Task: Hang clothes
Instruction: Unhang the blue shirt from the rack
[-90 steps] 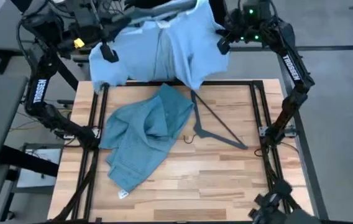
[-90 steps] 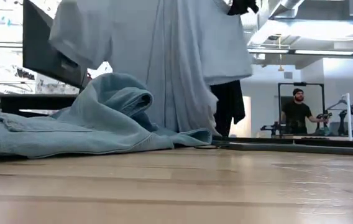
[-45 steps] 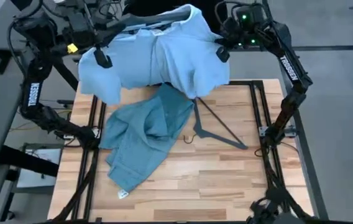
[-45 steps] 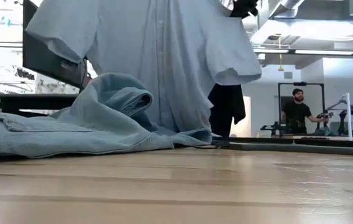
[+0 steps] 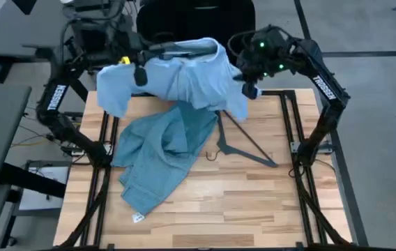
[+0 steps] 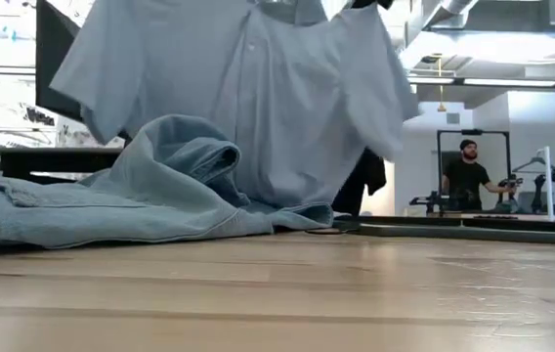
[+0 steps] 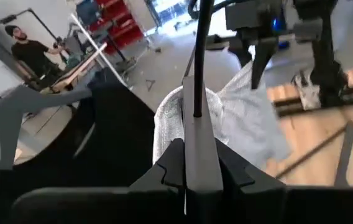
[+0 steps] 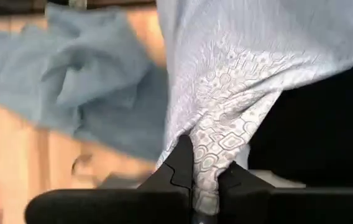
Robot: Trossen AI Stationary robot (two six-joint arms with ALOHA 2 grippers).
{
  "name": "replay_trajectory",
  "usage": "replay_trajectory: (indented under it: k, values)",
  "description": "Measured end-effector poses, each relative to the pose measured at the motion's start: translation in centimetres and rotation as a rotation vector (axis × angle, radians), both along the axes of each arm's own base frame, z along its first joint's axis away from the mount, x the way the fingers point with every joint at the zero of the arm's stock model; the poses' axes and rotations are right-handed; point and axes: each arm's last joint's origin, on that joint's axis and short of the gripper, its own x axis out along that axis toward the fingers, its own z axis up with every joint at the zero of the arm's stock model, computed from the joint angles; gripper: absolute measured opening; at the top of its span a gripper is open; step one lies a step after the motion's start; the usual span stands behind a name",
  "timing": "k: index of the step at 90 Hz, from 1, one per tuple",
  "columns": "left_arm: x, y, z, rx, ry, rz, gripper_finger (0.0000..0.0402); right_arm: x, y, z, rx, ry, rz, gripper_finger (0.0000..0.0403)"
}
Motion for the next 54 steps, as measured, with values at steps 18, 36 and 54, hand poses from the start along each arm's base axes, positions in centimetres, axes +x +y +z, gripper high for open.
replay_trajectory:
  k: [18, 36, 54]
  values:
    - [0.4, -0.8, 0.2, 0.027, -0.007, -0.024, 0.0022, -0.4, 0.3, -0.4, 0.162, 0.009, -0.154, 0.0006]
    - [0.2, -0.9, 0.2, 0.023, -0.001, -0.016, 0.0022, -1.2, 0.6, 0.5, 0.174, -0.055, -0.190, 0.0079]
    - [0.5, -0.8, 0.0, 0.014, 0.007, -0.017, 0.0022, -2.4, 0.3, 3.2, 0.098, -0.300, -0.255, 0.0164]
